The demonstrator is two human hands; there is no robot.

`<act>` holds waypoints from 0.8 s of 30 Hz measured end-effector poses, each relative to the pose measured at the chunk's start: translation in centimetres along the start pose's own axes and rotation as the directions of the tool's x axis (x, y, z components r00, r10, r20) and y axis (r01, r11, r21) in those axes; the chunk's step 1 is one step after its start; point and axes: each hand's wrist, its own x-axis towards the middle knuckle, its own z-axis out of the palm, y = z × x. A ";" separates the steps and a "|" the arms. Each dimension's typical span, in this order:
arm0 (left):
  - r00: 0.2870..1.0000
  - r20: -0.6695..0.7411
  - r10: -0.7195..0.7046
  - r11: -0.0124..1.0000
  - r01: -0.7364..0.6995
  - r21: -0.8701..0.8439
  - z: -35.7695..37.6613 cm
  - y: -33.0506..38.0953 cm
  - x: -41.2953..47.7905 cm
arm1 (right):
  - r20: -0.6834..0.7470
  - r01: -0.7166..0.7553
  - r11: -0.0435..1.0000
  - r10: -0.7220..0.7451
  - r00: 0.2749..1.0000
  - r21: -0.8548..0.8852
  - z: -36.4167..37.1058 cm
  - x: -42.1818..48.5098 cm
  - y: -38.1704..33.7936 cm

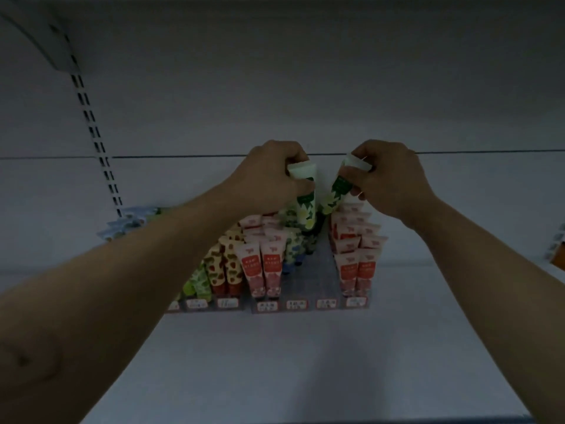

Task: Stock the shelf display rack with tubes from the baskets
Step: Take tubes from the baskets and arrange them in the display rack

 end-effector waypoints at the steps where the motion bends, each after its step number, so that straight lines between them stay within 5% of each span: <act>1: 1.000 0.006 0.009 1.000 -0.009 -0.005 0.3 -0.4 0.5 | -0.007 0.005 0.999 -0.006 1.000 -0.037 0.2 0.5 0.2; 7: 0.998 -0.036 0.043 0.991 -0.047 -0.123 2.1 -2.3 3.4 | 0.021 0.028 0.981 -0.025 0.999 -0.192 0.3 3.0 0.9; 20: 0.994 -0.001 0.112 0.993 -0.112 -0.040 3.8 -3.6 4.8 | 0.256 0.109 0.949 -0.031 0.966 -0.297 1.4 6.6 0.2; 24: 0.987 -0.073 0.145 0.988 -0.148 -0.041 4.1 -2.8 3.8 | 0.159 0.076 0.961 -0.034 0.987 -0.265 1.4 5.6 0.7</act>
